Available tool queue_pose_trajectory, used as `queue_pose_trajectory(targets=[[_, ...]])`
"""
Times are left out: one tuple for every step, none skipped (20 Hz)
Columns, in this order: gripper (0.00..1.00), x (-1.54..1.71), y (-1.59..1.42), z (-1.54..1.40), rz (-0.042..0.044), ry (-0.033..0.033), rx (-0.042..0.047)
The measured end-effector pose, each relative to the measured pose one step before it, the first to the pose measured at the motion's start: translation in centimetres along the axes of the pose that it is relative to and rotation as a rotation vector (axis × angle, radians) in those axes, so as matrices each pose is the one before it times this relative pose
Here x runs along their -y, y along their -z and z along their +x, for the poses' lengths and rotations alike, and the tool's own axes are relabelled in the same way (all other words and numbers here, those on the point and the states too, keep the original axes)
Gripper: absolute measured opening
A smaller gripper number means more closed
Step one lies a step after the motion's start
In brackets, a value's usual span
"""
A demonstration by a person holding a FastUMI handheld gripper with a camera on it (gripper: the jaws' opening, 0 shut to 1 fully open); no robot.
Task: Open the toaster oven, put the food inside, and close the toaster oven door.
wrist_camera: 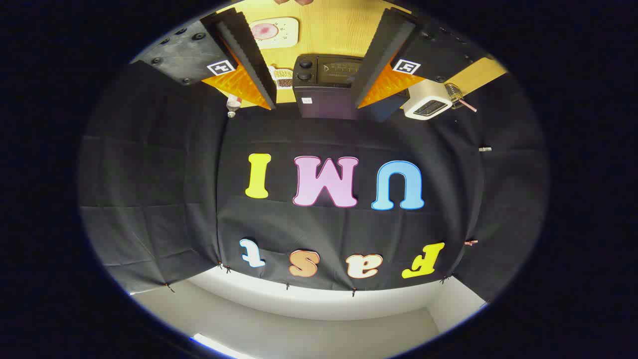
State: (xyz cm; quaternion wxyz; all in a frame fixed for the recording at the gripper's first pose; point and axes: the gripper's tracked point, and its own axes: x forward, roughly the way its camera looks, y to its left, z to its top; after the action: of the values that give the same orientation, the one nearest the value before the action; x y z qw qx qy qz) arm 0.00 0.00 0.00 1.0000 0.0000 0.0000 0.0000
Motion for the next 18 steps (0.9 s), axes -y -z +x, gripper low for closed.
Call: queue_pose_trajectory(targets=[[0.98,0.053,-0.001,-0.007,0.00049,0.00157,0.00167],[0.99,0.134,0.05,0.005,-0.00333,0.00472,0.00097],[0.98,0.144,0.263,0.13,-0.00857,0.00654,-0.00516],[0.98,-0.073,0.3,0.044,-0.00377,-0.00147,-0.00772],[0.98,-0.123,0.27,-0.031,0.00256,-0.0031,-0.00674],[0.98,-0.077,0.117,-0.042,0.0069,-0.00139,-0.00587],[0.99,0.028,0.007,0.062,0.00721,0.00022,-0.00446],[0.99,0.013,0.09,0.047,0.00543,0.00023,-0.00181],[0.99,0.001,0.149,0.05,0.00075,0.00242,-0.00285],[0.99,-0.102,0.033,0.097,-0.00284,0.00133,-0.00201],[0.99,0.037,0.051,-0.077,-0.00109,0.00074,-0.00018],[0.99,-0.082,-0.025,0.086,-0.00021,-0.00115,0.00049],[0.99,-0.144,0.11,0.016,-0.00008,-0.00174,-0.00018],[0.99,-0.153,0.013,0.064,0.00021,-0.0017,0.00015],[0.99,-0.093,-0.001,0.038,0.00069,-0.00137,-0.00024],[0.98,-0.148,0.079,0.092,0.0011,-0.00359,-0.00089],[0.98,-0.246,0.153,0.197,0.00112,-0.00446,-0.00449],[0.98,-0.172,0.384,0.418,0.00209,-0.00453,-0.01208]])
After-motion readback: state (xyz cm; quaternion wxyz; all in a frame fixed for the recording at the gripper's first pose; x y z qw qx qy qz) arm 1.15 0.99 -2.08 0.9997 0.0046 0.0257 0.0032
